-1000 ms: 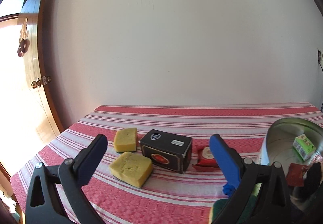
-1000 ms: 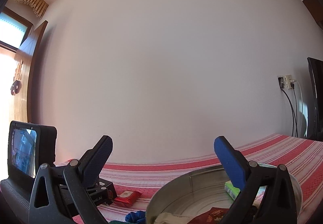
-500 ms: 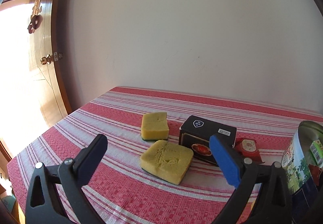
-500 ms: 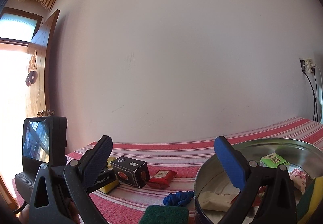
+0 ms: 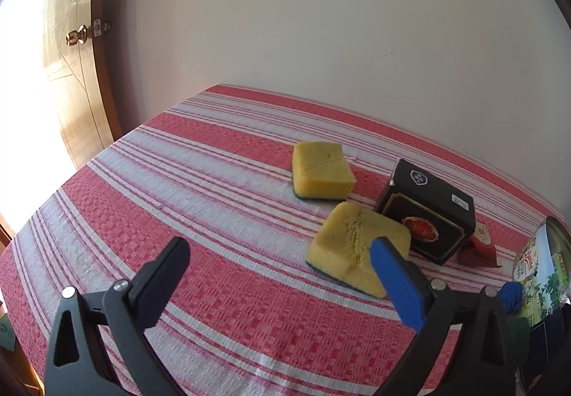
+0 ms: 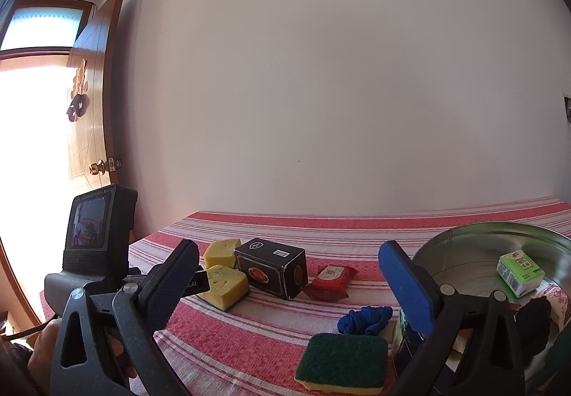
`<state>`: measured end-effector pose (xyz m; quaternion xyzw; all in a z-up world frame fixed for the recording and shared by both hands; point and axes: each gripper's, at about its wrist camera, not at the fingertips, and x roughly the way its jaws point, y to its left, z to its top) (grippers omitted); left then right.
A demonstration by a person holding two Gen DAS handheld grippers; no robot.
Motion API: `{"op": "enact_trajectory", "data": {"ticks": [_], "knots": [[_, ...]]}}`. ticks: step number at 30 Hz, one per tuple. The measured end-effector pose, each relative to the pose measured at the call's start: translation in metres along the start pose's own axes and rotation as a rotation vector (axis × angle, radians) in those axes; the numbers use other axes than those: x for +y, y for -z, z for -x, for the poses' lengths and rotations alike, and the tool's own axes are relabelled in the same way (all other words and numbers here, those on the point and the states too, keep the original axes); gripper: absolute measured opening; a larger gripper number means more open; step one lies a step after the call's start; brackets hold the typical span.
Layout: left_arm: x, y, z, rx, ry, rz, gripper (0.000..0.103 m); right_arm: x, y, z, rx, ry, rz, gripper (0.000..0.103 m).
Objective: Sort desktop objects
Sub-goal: 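Withdraw both grippers from the tin toward the yellow sponges and black box, then grasp the green-backed yellow sponge with the left gripper and lift it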
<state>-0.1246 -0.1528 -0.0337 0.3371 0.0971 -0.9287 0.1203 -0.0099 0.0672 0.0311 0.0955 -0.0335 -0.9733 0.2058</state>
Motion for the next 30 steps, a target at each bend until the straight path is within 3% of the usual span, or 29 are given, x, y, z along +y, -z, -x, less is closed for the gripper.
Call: {"op": "enact_trajectory", "data": {"ticks": [5,9,11,13,17,19,22,25,26,27,28,30], "knots": [[-0.005,-0.001,-0.006,0.021,0.002,-0.065,0.102,-0.003,0.002,-0.008,0.044,-0.026,-0.028,0.102],[-0.041,-0.004,-0.017,0.026,0.035,-0.225,0.102,-0.004,0.003,-0.008,0.046,-0.031,-0.037,0.102],[-0.057,-0.007,-0.031,0.062,0.012,-0.292,0.103,-0.003,0.003,-0.009,0.051,-0.033,-0.034,0.102],[-0.065,-0.011,-0.039,0.072,0.043,-0.306,0.103,-0.002,0.003,-0.01,0.059,-0.035,-0.03,0.102],[-0.073,-0.012,-0.053,0.118,0.033,-0.333,0.103,0.0,0.004,-0.013,0.07,-0.035,-0.024,0.102],[-0.071,-0.011,-0.06,0.165,0.05,-0.319,0.094,0.001,0.004,-0.014,0.078,-0.034,-0.021,0.102],[-0.055,-0.014,-0.068,0.219,0.15,-0.209,0.083,0.003,0.004,-0.016,0.087,-0.035,-0.012,0.102],[-0.051,-0.015,-0.068,0.211,0.163,-0.173,0.075,0.004,0.005,-0.016,0.087,-0.034,-0.002,0.102],[-0.052,-0.015,-0.067,0.207,0.181,-0.174,0.06,0.005,0.005,-0.016,0.089,-0.034,0.0,0.102],[-0.051,-0.015,-0.065,0.202,0.21,-0.17,0.034,0.005,0.005,-0.017,0.091,-0.033,0.0,0.102],[-0.05,-0.015,-0.064,0.202,0.252,-0.155,0.026,0.005,0.005,-0.017,0.093,-0.033,0.0,0.102],[-0.046,-0.018,-0.066,0.203,0.257,-0.11,0.027,0.006,0.005,-0.018,0.094,-0.032,0.001,0.102]]}}
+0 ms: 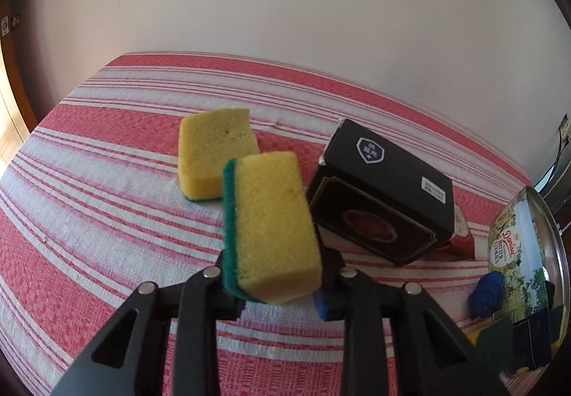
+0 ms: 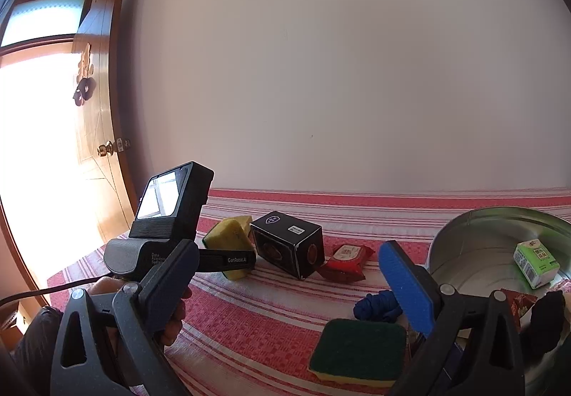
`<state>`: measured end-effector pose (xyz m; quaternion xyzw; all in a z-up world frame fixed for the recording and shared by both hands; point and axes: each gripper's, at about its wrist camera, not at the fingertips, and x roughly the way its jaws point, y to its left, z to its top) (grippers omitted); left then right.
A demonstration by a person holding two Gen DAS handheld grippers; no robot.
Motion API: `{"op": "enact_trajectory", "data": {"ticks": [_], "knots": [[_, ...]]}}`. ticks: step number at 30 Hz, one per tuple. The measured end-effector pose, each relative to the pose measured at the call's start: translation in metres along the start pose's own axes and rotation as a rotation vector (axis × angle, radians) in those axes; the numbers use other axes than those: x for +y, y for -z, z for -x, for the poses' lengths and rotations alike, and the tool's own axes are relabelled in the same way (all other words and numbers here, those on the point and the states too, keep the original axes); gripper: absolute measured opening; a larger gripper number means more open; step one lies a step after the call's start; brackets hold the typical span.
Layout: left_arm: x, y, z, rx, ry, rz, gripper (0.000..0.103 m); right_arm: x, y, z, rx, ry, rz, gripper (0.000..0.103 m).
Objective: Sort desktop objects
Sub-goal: 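Grasp the green-backed yellow sponge with the left gripper and lift it, then grasp the black box with the right gripper while the left gripper holds the sponge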
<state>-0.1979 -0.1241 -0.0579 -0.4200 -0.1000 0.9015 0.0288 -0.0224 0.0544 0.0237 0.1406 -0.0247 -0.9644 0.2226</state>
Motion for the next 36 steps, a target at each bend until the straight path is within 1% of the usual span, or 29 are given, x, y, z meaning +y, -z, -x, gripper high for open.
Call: {"op": "enact_trajectory", "data": {"ticks": [2,5,7,8,10,11,13,14,16,19,20,21,22,23,25,27,30,34,35,36], "knots": [[0.008,-0.001,0.001,-0.011,0.026,0.052,0.027,0.001,0.0,0.0,0.002,0.001,0.005,0.102],[0.021,0.001,0.007,-0.052,0.012,0.138,0.027,0.004,0.0,-0.001,0.004,0.003,0.021,0.102],[0.025,0.001,0.018,-0.119,-0.029,0.169,0.027,0.006,0.001,-0.002,0.008,0.002,0.032,0.102],[0.024,0.001,0.026,-0.168,-0.061,0.166,0.027,0.007,0.001,-0.003,0.014,-0.002,0.038,0.102],[0.021,0.0,0.042,-0.264,-0.132,0.139,0.027,0.008,0.0,-0.008,0.023,-0.037,0.052,0.102],[0.018,0.001,0.048,-0.303,-0.165,0.125,0.027,0.01,-0.002,-0.011,0.013,-0.047,0.068,0.102],[0.014,0.002,0.054,-0.349,-0.207,0.103,0.027,0.018,-0.011,-0.022,0.001,-0.008,0.131,0.102],[0.013,0.003,0.056,-0.356,-0.211,0.101,0.027,0.021,-0.019,-0.032,0.015,0.015,0.16,0.102],[0.015,0.002,0.056,-0.357,-0.206,0.113,0.027,0.024,-0.034,-0.059,0.071,0.029,0.178,0.102],[0.028,0.001,0.057,-0.354,-0.202,0.148,0.027,0.022,-0.045,-0.1,0.132,0.033,0.162,0.102],[0.033,0.002,0.057,-0.345,-0.221,0.168,0.028,0.02,-0.047,-0.113,0.162,0.032,0.153,0.102],[0.038,0.002,0.056,-0.34,-0.211,0.193,0.028,0.016,-0.048,-0.126,0.191,0.022,0.132,0.102],[0.05,0.002,0.054,-0.338,-0.197,0.209,0.028,0.014,-0.049,-0.138,0.229,0.031,0.117,0.102],[0.053,0.002,0.054,-0.339,-0.204,0.218,0.028,0.013,-0.05,-0.15,0.278,0.036,0.114,0.102],[0.061,0.001,0.053,-0.351,-0.225,0.228,0.028,0.011,-0.048,-0.171,0.379,0.019,0.116,0.102],[0.064,0.001,0.053,-0.356,-0.245,0.229,0.028,0.008,-0.045,-0.184,0.432,0.003,0.112,0.102],[0.067,0.0,0.052,-0.353,-0.247,0.223,0.028,0.01,-0.037,-0.2,0.477,0.044,0.157,0.102],[0.069,-0.001,0.051,-0.346,-0.247,0.213,0.028,0.006,-0.025,-0.222,0.599,0.031,0.125,0.102],[0.068,-0.001,0.051,-0.344,-0.248,0.212,0.028,0.006,-0.022,-0.225,0.62,0.044,0.136,0.095],[0.068,0.0,0.052,-0.342,-0.246,0.212,0.028,0.007,-0.02,-0.226,0.628,0.058,0.147,0.071]]}}
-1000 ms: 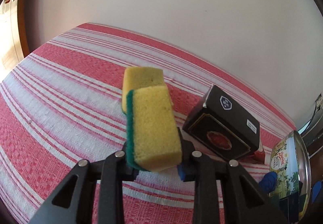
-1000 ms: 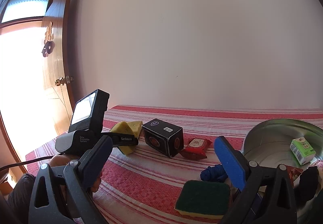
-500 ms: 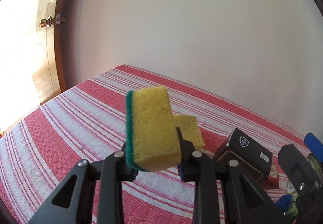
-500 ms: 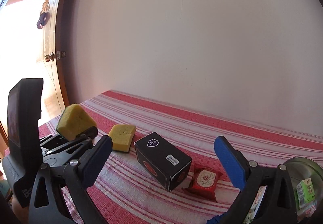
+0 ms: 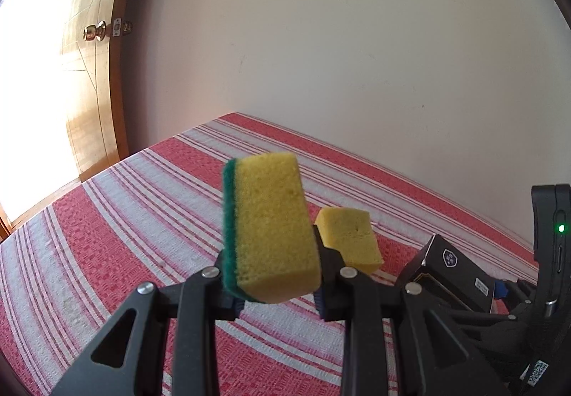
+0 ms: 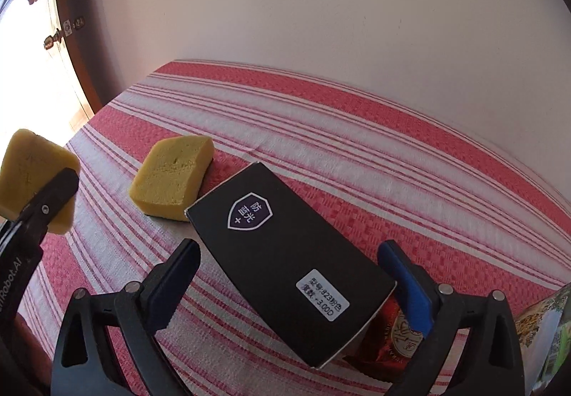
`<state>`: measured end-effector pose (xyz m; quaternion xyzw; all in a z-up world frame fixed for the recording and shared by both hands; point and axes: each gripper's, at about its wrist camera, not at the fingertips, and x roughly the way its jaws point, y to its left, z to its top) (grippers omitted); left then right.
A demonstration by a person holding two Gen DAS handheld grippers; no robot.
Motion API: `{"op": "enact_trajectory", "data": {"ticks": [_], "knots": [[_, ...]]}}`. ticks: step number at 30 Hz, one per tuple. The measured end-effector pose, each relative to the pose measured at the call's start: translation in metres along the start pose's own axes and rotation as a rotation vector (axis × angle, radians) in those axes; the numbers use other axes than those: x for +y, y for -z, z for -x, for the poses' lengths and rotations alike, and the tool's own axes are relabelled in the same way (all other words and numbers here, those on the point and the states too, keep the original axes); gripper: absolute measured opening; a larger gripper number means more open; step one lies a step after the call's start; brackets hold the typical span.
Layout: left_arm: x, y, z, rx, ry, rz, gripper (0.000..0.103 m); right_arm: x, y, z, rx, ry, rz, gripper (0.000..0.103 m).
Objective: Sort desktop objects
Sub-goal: 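Grasp the black box with the right gripper while the left gripper holds the sponge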
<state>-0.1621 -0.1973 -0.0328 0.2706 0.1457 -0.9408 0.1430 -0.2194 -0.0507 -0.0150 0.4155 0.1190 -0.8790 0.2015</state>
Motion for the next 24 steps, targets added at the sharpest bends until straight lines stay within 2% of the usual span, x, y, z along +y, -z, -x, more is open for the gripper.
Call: {"op": "enact_trajectory", "data": {"ticks": [1,2,4,8,11,14,24], "knots": [[-0.001,0.001,0.001,0.001,0.001,0.001,0.028,0.0,0.002,-0.001,0.004,0.005,0.004,0.056],[0.0,0.001,0.002,0.001,0.002,0.002,0.028,0.0,0.005,-0.001,0.004,0.003,0.009,0.05],[0.0,0.002,0.002,0.004,0.005,0.005,0.028,0.002,0.011,0.006,-0.033,0.023,0.024,0.05],[0.0,0.003,0.002,0.0,0.013,0.007,0.028,0.012,0.021,0.037,-0.183,0.083,0.07,0.05],[-0.001,0.004,0.005,-0.02,0.023,0.0,0.028,0.016,0.032,0.06,-0.266,0.08,0.06,0.05],[-0.004,0.005,0.008,-0.04,0.035,-0.018,0.028,0.011,0.041,0.075,-0.304,0.057,0.026,0.05],[-0.007,0.01,0.021,-0.08,0.061,-0.023,0.028,0.0,0.064,0.094,-0.358,0.083,-0.008,0.05]]}}
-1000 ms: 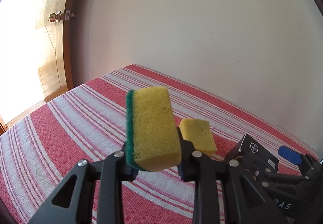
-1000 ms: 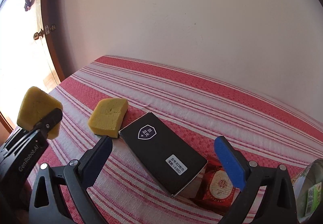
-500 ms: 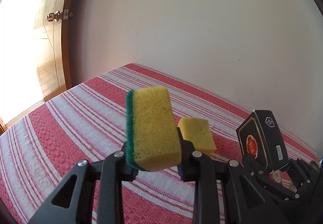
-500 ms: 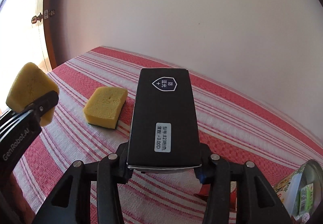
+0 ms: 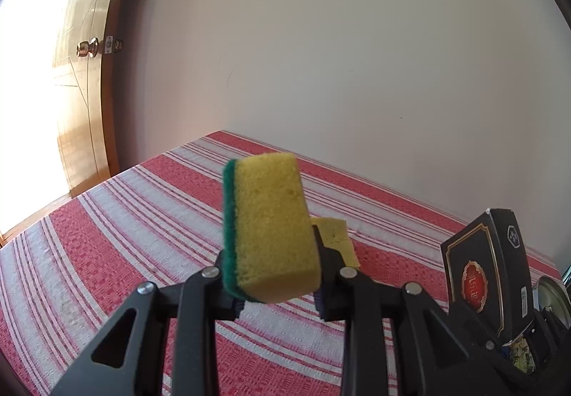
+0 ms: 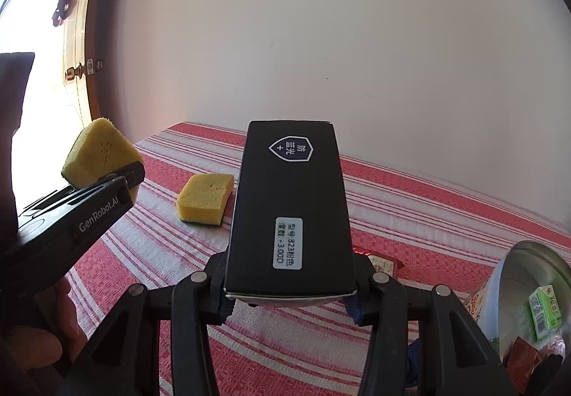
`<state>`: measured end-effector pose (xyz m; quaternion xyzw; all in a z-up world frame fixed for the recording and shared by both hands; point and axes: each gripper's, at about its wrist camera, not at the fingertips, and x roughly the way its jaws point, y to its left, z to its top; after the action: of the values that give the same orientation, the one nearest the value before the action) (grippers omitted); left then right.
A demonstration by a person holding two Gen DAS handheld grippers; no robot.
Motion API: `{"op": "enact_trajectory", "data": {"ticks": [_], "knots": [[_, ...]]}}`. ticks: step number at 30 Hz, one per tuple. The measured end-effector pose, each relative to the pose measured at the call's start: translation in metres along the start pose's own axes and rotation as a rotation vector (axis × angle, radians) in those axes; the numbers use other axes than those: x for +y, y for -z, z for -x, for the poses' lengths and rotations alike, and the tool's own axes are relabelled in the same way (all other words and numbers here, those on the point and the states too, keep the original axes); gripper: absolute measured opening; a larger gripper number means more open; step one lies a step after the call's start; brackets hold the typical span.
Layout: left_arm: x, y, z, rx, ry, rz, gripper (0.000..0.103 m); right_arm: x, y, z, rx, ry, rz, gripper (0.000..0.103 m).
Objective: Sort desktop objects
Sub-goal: 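Grasp the black box with the right gripper while the left gripper holds the sponge, then carry the sponge and black box over the silver tin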
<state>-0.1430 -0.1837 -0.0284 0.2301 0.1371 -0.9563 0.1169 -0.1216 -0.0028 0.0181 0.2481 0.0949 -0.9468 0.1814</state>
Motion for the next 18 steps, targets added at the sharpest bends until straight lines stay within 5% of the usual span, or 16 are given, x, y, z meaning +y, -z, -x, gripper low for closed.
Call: {"op": "enact_trajectory", "data": {"ticks": [13,18], "knots": [[-0.016,0.01,0.023,-0.059,-0.03,-0.078,0.028,-0.01,0.018,0.051,-0.196,0.068,-0.036,0.051],[-0.025,0.009,0.027,-0.056,-0.029,-0.083,0.028,-0.014,0.028,0.061,-0.204,0.07,-0.027,0.051]]}}
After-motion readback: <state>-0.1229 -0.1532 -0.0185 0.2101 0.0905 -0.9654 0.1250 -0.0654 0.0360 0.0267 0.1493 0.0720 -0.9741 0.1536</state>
